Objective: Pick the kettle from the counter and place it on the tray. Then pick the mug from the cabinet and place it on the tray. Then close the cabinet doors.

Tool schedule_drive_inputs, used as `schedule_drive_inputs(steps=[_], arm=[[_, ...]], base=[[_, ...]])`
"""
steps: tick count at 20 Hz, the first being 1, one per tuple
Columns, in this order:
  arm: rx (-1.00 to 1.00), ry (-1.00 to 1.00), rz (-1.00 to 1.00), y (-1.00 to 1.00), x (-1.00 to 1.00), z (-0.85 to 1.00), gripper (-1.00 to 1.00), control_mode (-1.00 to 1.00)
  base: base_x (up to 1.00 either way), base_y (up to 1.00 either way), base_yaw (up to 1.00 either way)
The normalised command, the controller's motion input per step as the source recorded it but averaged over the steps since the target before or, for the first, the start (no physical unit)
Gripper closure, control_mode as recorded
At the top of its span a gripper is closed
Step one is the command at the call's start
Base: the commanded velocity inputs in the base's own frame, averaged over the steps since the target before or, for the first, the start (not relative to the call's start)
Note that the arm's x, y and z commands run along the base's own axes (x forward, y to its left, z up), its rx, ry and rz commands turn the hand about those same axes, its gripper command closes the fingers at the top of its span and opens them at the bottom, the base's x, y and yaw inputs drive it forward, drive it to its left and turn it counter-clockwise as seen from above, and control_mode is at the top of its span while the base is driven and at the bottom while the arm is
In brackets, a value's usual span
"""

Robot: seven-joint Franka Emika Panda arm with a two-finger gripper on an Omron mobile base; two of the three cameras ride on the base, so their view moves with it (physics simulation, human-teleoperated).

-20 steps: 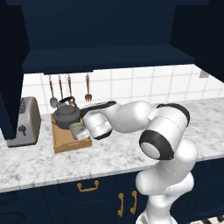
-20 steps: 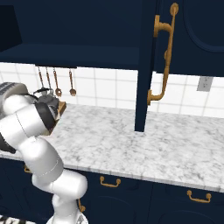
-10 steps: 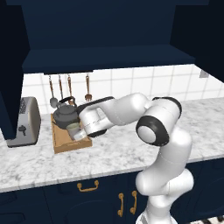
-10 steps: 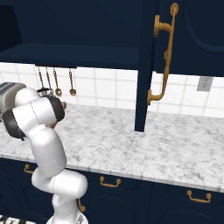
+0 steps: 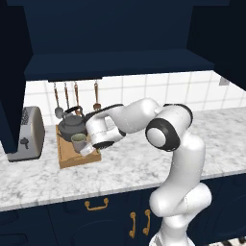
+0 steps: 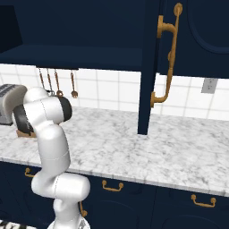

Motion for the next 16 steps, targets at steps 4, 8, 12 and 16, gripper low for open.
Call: schedule_drive_inputs(steps=[4,8,12,16], arm=[[0.00,0.00,0.05,0.00,0.00,0.00,-1.00,-1.00],[0.00,0.00,0.03,0.01,0.00,0.06,-1.00,-1.00],[0.00,0.00,0.01,-0.06,0.00,0.14,-1.00,-1.00],[0.00,0.00,0.01,-0.07,0.00,0.22,-1.00,-1.00]], base=[[0.00,0.00,0.00],[0.00,0.00,0.00],[0.00,0.00,0.00],[0.00,0.00,0.00]])
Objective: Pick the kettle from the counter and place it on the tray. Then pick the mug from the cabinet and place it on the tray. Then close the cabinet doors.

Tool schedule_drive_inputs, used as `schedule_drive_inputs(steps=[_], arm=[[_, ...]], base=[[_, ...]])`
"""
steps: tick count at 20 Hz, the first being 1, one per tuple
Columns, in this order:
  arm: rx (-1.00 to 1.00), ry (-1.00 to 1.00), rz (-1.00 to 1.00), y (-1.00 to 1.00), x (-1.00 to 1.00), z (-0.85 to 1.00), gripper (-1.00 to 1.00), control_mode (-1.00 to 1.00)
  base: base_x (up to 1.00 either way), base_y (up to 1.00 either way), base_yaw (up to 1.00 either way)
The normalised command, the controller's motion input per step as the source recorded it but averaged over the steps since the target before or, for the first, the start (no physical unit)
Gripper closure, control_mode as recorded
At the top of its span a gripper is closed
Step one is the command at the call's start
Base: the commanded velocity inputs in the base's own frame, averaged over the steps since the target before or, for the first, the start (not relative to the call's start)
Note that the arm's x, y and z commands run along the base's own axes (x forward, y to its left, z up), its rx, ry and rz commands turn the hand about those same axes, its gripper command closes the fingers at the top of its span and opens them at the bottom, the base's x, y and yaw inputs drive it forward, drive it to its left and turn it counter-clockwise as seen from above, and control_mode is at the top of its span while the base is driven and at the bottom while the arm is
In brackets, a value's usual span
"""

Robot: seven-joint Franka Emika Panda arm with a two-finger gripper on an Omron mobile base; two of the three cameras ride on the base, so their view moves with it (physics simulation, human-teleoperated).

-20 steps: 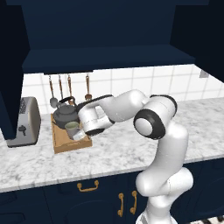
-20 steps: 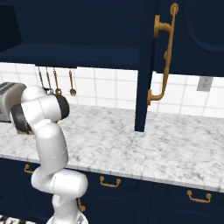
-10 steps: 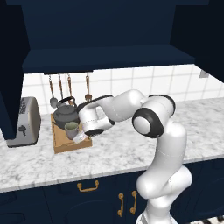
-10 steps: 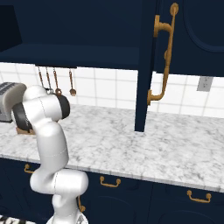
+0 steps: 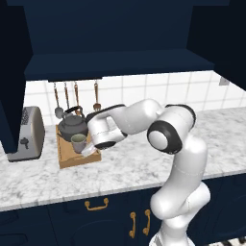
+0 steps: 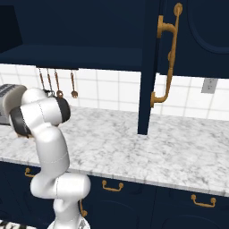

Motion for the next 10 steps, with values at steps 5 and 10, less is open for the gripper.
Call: schedule_drive_inputs(steps=[5,10], arm=[[0.00,0.00,0.00,-0.13,-0.10,0.19,-1.00,-1.00],[0.00,0.03,0.00,-0.19,-0.20,0.36,-1.00,-1.00]], base=[[0.00,0.00,0.00],[0.00,0.00,0.00]])
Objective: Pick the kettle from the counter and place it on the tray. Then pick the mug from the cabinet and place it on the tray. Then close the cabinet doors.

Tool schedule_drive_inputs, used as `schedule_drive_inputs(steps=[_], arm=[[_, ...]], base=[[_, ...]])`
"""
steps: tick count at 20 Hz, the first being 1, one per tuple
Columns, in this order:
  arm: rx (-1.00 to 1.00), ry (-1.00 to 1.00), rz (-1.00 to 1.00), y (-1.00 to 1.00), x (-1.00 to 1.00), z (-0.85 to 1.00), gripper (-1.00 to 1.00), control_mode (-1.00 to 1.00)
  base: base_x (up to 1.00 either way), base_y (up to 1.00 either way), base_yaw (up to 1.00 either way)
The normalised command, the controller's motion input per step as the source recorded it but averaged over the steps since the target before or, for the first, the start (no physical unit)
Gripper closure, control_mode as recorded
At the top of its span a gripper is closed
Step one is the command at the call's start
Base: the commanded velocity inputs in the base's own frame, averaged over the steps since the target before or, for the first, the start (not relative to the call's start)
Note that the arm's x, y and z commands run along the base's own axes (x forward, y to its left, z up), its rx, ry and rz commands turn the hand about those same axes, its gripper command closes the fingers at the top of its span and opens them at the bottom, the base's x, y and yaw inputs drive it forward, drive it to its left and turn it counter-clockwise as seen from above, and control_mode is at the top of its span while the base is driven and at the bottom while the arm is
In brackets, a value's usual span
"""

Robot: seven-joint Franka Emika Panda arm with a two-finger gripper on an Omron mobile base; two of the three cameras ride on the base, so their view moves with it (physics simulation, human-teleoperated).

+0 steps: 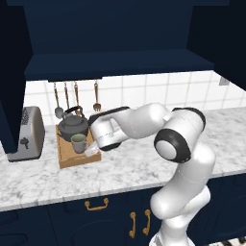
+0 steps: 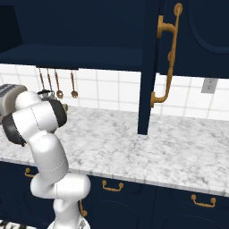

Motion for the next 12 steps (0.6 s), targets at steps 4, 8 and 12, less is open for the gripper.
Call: schedule_drive_inputs(steps=[4,8,12], arm=[[0.01,0.09,0.00,-0.15,-0.26,0.57,-1.00,-1.00],[0.04,0.13,0.00,-0.11,-0.26,0.72,-1.00,-1.00],[0.00,0.07,0.00,-0.14,-0.19,0.77,-1.00,-1.00]], base=[[0.00,0.00,0.00],[0.00,0.00,0.00],[0.00,0.00,0.00]])
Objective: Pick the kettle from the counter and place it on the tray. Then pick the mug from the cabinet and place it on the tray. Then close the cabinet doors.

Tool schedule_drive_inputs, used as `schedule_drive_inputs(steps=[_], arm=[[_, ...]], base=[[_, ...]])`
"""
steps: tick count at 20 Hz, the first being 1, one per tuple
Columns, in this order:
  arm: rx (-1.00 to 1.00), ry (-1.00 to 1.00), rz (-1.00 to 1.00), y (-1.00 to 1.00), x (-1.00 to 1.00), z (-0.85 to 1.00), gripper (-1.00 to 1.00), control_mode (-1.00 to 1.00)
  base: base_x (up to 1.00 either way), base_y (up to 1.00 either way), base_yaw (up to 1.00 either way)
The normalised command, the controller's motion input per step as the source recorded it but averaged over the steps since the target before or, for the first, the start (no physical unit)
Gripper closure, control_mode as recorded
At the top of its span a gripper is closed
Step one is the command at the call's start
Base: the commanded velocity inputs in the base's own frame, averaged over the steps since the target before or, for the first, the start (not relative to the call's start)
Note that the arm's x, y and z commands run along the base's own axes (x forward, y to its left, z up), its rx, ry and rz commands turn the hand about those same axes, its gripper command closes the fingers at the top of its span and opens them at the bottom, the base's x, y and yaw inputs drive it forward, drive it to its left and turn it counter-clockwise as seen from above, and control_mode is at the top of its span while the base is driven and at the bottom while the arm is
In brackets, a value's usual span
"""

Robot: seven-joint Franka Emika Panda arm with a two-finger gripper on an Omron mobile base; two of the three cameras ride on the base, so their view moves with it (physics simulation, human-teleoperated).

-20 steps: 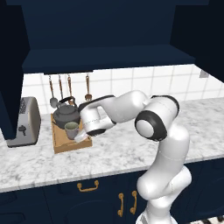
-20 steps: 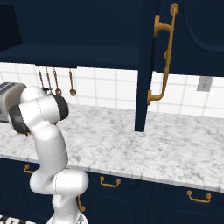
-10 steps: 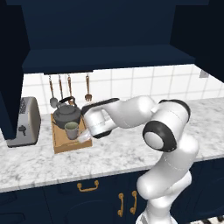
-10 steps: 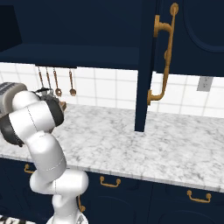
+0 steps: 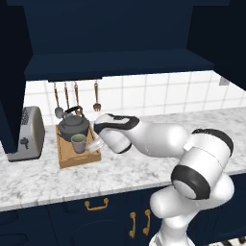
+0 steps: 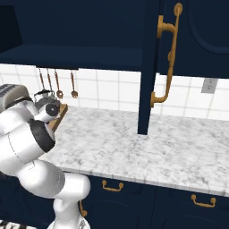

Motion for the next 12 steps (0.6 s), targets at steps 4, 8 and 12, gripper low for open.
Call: schedule_drive_inputs(steps=[4,8,12], arm=[[0.00,0.05,0.00,-0.18,-0.22,0.79,-1.00,-1.00],[0.05,0.13,-0.06,-0.20,-0.35,0.73,-1.00,-1.00],[0.08,0.06,-0.16,-0.25,-0.39,0.50,-1.00,-1.00]], base=[[0.00,0.00,0.00],[0.00,0.00,0.00],[0.00,0.00,0.00]])
